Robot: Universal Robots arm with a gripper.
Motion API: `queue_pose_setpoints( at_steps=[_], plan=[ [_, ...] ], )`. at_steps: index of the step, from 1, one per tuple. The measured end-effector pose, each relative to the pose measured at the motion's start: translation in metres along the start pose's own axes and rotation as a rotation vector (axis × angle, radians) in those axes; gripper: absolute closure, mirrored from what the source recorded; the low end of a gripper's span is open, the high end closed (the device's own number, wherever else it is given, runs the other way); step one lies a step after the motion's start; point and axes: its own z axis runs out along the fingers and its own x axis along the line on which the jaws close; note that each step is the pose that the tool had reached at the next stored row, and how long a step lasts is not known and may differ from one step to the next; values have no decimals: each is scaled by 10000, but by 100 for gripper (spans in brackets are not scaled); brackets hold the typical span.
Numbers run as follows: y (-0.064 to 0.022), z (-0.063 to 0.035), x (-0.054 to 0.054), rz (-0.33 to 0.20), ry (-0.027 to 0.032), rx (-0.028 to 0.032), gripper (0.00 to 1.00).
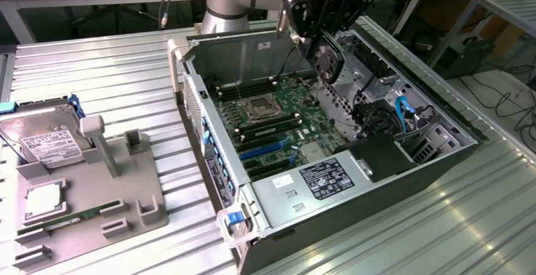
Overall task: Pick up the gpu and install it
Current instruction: 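Insert the gpu into the slot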
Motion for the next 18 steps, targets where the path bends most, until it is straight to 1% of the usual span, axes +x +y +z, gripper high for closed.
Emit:
queue_pose_setpoints(
  at_steps=[18],
  plan=[
    [0, 0, 0, -677, 33, -10, 72]
  ],
)
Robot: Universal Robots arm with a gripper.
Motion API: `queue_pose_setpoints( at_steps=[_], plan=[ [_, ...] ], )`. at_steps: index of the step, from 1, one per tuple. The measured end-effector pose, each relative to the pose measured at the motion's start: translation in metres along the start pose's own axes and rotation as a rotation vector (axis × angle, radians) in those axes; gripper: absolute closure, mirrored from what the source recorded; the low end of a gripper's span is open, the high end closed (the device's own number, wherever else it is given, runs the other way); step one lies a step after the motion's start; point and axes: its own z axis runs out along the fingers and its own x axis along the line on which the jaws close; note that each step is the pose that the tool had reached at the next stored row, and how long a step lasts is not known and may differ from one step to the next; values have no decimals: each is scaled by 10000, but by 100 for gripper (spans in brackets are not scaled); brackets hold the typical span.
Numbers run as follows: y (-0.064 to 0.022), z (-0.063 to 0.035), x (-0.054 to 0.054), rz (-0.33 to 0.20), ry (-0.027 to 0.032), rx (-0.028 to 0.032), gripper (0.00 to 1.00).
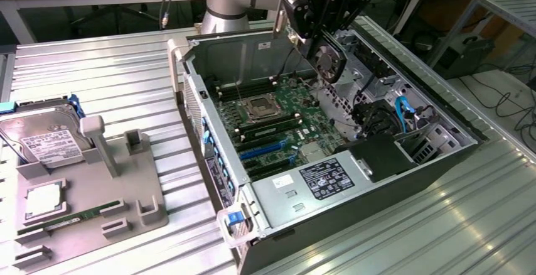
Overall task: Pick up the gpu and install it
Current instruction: 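Insert the gpu into the slot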
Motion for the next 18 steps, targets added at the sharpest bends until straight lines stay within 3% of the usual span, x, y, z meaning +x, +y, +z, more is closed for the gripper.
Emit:
queue_pose_setpoints(
  at_steps=[18],
  plan=[
    [0, 0, 0, -700, 33, -11, 72]
  ],
)
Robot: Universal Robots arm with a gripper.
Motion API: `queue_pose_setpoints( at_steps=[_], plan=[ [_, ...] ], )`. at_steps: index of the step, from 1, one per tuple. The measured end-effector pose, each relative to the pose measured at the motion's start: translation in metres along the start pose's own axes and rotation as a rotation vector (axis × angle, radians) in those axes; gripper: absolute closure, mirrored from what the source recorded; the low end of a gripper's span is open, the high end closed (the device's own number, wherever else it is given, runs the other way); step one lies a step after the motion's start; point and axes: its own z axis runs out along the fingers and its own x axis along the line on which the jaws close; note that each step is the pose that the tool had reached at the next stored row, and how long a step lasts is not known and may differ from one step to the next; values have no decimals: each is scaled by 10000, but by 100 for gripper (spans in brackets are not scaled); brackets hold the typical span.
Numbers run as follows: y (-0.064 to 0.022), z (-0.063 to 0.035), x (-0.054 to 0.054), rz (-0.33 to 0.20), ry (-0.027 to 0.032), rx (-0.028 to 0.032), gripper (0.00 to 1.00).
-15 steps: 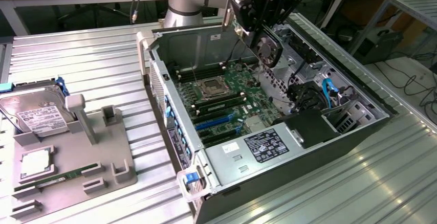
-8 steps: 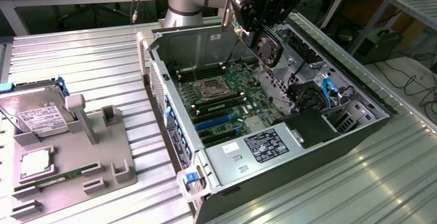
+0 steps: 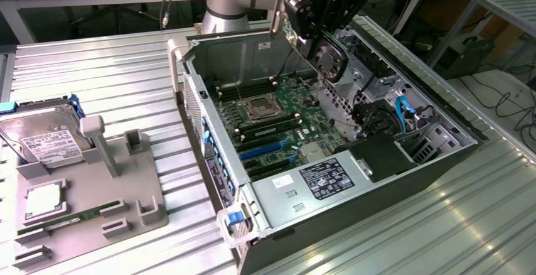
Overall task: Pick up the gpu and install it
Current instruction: 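Insert the gpu into the slot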
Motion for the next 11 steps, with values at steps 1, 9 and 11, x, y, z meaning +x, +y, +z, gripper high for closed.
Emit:
queue_pose_setpoints(
  at_steps=[1, 9, 11],
  plan=[
    [0, 0, 0, -41, 2, 0, 72],
    [0, 0, 0, -355, 17, -5, 72],
    [0, 0, 0, -461, 22, -7, 72]
  ],
)
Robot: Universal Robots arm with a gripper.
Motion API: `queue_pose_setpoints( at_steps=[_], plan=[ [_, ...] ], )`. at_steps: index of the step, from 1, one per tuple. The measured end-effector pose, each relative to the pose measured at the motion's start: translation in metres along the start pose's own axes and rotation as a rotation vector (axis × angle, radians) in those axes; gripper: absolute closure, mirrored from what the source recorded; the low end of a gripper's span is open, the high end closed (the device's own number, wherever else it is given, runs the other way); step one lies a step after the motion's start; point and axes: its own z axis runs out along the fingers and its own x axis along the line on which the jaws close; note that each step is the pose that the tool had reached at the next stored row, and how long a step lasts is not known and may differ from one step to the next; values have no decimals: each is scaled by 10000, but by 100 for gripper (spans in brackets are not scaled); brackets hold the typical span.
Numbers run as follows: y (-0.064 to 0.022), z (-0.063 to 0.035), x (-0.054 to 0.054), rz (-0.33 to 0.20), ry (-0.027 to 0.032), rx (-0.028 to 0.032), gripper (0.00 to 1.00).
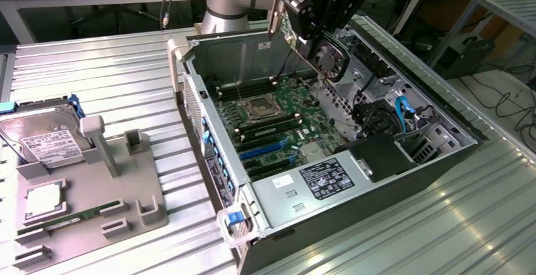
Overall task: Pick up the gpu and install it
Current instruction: 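Insert the gpu into the slot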
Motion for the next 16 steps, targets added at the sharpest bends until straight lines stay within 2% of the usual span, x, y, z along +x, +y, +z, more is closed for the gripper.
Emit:
queue_pose_setpoints(
  at_steps=[16],
  plan=[
    [0, 0, 0, -740, 36, -11, 72]
  ],
)
